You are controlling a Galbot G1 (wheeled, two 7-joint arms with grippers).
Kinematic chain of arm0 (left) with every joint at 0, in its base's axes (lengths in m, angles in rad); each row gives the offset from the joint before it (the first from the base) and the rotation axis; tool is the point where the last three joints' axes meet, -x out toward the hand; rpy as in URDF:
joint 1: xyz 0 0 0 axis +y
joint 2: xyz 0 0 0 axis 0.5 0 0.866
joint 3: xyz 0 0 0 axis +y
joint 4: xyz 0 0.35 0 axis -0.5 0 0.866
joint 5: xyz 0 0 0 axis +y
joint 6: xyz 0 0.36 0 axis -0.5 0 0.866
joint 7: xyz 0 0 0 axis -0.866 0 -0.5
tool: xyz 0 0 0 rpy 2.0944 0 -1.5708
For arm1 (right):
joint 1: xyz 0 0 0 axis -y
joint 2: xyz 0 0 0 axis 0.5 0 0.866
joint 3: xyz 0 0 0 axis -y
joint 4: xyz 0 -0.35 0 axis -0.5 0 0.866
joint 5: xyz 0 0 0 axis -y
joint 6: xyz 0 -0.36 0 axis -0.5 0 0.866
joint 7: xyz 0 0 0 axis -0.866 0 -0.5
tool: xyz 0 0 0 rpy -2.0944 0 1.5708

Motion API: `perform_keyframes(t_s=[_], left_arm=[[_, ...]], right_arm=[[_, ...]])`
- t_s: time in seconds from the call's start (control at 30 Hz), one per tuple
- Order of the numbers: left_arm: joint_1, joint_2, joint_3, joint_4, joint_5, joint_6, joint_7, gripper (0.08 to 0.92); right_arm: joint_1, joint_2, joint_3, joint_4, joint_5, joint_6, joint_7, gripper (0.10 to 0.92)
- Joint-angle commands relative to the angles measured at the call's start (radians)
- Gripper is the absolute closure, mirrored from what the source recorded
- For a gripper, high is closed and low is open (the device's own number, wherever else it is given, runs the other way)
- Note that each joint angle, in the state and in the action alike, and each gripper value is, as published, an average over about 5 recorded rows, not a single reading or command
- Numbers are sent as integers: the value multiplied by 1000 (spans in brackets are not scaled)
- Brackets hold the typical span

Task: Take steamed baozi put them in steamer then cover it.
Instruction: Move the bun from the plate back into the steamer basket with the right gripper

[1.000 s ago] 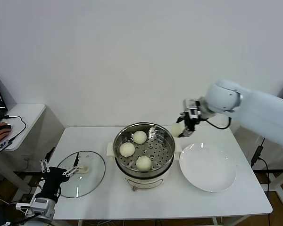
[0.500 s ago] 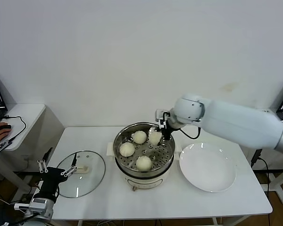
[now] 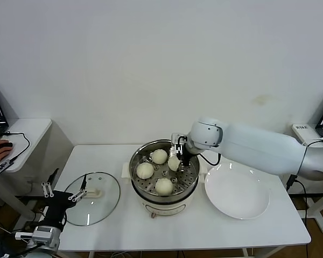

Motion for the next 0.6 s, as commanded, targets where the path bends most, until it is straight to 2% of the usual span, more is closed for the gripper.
perform_keyframes(t_s=[0.03,0.37,0.6], left_arm=[[0,-1,1,3,1,0,0,177],[1,-2,2,6,2,-1,0,177],[2,3,0,2,1,0,1,177]], right_arm=[[-26,16,-1,-12,-9,-12,8,389],[-19,-4,15,8,-20,-11,-10,381],[6,-70,58,92,-16,-11,-19,232]])
